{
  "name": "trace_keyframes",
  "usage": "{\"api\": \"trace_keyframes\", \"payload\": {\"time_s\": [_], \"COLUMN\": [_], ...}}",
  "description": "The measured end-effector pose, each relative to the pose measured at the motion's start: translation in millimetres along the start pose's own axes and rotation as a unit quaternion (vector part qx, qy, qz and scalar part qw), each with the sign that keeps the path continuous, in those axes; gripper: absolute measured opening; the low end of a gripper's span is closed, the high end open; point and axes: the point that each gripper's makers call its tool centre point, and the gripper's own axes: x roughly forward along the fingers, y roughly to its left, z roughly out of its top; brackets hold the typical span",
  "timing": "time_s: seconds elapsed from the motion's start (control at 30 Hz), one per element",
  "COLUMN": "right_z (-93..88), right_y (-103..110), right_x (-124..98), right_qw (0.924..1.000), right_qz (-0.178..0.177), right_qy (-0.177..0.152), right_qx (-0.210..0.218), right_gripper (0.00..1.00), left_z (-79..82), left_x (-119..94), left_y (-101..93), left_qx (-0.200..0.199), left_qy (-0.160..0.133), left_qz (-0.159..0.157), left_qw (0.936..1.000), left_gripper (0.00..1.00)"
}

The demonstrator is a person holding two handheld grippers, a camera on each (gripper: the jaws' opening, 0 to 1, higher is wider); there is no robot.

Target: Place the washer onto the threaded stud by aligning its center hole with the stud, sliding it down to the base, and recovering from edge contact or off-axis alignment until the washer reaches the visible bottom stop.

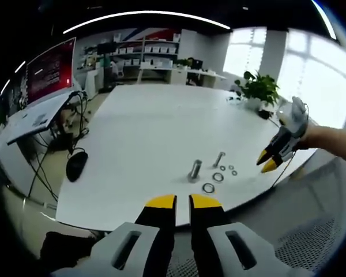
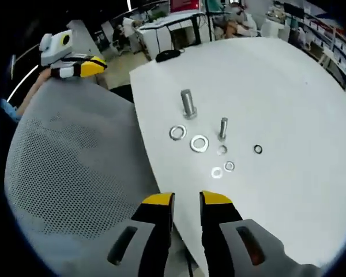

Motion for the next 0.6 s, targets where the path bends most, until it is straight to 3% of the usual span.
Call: {"api": "trace_keyframes", "payload": {"time_s": [0.23, 0.6], "right_z": [-7.9, -0.5], "right_y": [-25.8, -28.2], "right_x": [28.5, 46.7], "right_qw": [0.9989, 0.9958], "right_qz": [-0.026, -0.027], "right_qy": [0.033, 0.066], "right_qx": [-0.02, -0.057], "right_gripper": [0.2, 0.2], "left_z": [-2.1, -0.6], "left_x": [0.4, -0.2], "left_y": [-0.3, 0.5], "left_qx": [0.001, -0.001], "left_qy": [0.006, 0.001], "left_qz": [-0.001, 0.003], "left_qw": [1.0, 1.0], "left_gripper": [0.06, 0.06]}}
